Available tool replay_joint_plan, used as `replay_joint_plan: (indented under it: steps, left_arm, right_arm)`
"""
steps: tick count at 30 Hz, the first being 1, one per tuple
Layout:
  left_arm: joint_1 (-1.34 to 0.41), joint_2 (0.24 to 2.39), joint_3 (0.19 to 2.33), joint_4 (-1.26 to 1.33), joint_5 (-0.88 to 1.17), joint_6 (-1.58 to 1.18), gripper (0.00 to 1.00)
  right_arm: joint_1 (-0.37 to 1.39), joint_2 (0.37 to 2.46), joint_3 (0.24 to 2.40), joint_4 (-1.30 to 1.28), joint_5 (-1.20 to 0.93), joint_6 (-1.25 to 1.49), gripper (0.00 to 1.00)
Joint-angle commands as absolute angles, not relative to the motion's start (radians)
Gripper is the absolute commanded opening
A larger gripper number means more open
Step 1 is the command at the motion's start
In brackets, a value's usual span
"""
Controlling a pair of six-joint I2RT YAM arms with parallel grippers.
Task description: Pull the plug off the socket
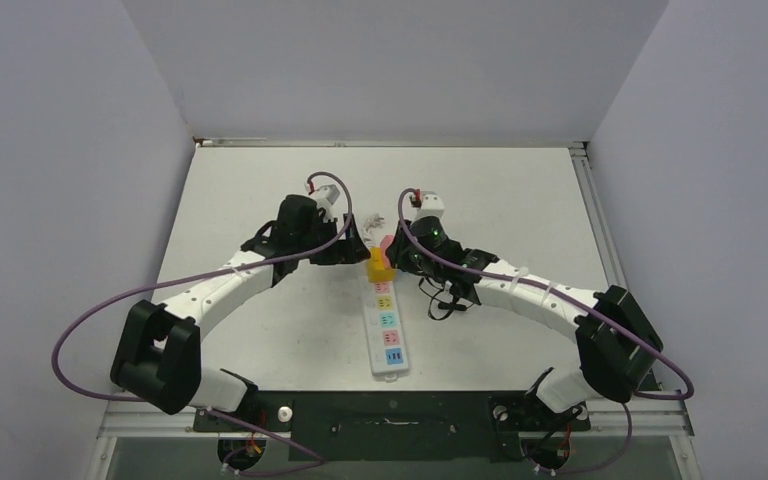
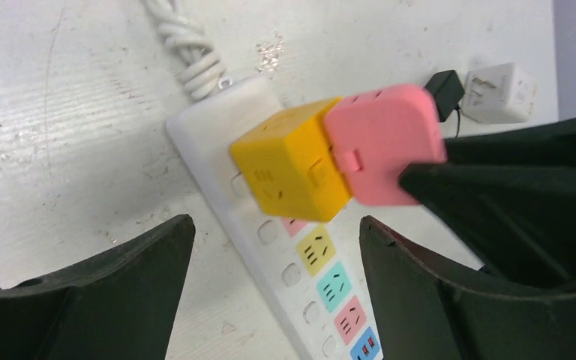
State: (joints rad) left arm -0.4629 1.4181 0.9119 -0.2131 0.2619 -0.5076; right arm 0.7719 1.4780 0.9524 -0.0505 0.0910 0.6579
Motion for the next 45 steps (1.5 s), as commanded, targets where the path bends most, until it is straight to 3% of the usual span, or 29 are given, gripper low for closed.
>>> replay_joint_plan:
  steps: [1, 16, 30, 38, 45]
  left_arm:
    - [-0.463, 1.411, 0.892, -0.119, 0.332, -0.505, 0.77]
    - [-0.462, 1.52, 0.873, -0.099, 0.44, -0.616, 0.5]
    - [-0.457, 1.571, 0.884, -0.073, 0.462, -0.621, 0.46]
    - [-0.457, 1.608, 0.889, -0.1, 0.458, -0.623, 0.31]
    - [-0.457, 1.624, 0.893, -0.113, 0.454, -0.625, 0.25]
  right_arm:
    - [0.851, 1.445, 0.961, -0.112, 0.202, 0.666, 0.05]
    - [0.907, 1.497, 0.988, -0.144, 0.278, 0.69, 0.05]
    - [0.916, 1.505, 0.985, -0.136, 0.278, 0.688, 0.05]
    - [0.917, 1.528, 0.995, -0.127, 0.269, 0.689, 0.25]
    - [0.923, 1.559, 1.017, -0.138, 0.278, 0.679, 0.29]
